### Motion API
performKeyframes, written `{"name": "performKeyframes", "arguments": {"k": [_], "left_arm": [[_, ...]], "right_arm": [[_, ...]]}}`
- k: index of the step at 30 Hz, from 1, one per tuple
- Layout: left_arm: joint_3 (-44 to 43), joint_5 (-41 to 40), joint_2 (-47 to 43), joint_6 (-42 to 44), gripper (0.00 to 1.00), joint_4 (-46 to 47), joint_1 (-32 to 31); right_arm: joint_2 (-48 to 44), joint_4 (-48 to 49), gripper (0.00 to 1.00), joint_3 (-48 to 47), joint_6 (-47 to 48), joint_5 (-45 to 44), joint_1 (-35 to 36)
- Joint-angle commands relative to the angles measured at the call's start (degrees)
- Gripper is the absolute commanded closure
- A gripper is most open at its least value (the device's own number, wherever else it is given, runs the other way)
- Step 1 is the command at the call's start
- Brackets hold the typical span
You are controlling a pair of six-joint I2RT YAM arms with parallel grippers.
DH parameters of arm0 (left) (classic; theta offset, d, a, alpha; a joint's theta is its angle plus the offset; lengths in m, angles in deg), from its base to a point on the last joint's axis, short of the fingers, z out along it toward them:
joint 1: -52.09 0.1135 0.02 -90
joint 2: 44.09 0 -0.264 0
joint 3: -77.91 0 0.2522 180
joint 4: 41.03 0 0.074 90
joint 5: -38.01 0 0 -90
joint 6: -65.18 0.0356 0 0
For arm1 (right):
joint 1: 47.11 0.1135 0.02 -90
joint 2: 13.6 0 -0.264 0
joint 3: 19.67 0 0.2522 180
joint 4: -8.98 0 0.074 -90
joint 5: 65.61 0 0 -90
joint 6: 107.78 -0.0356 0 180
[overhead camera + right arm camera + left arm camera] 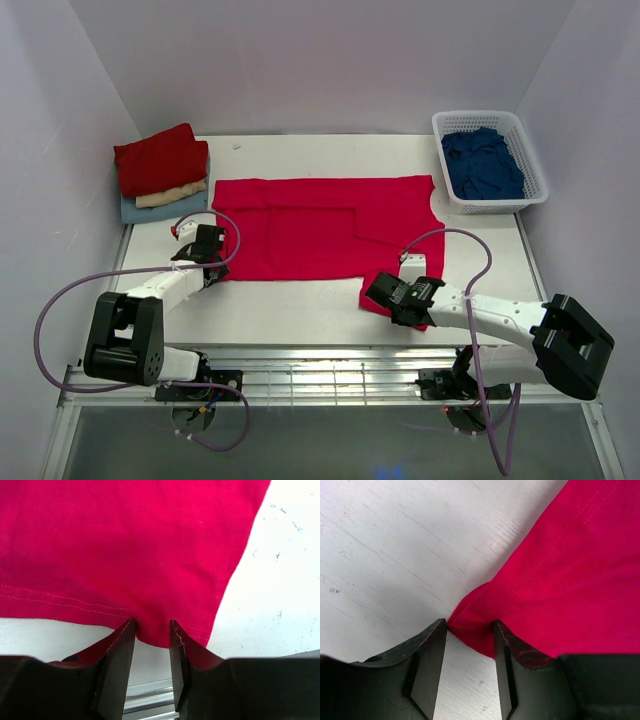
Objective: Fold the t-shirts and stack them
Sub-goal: Fold the tshirt
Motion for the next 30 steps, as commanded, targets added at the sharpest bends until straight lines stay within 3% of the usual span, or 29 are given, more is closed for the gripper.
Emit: {"name": "performKeyframes", "arguments": {"k": [1,10,19,30], "left_arm": [[-1.36,0.38,-0.43,-0.24,0.48,-0.64,0.4],[-1.62,0.21,0.09,-0.32,0.5,-0.82,0.4],[-1.36,0.47,-0.35,-0.32,0.51,-0.64,0.4],[-1.01,0.91,-1.49,-0.24,0.51,-0.2,0.4]], "right_arm": [[-1.83,-1.52,0.6,1.07,-5.15,-4.89,0.31],[-3.85,-3.45,0.57,1.78,-5.76,-3.41,-1.09],[-12.11,-5.83,0.57,3.18,-6.2,-3.06,-1.01],[-6.93,-5.22,0.57,6.26,-9.46,-2.26,-1.01]]}}
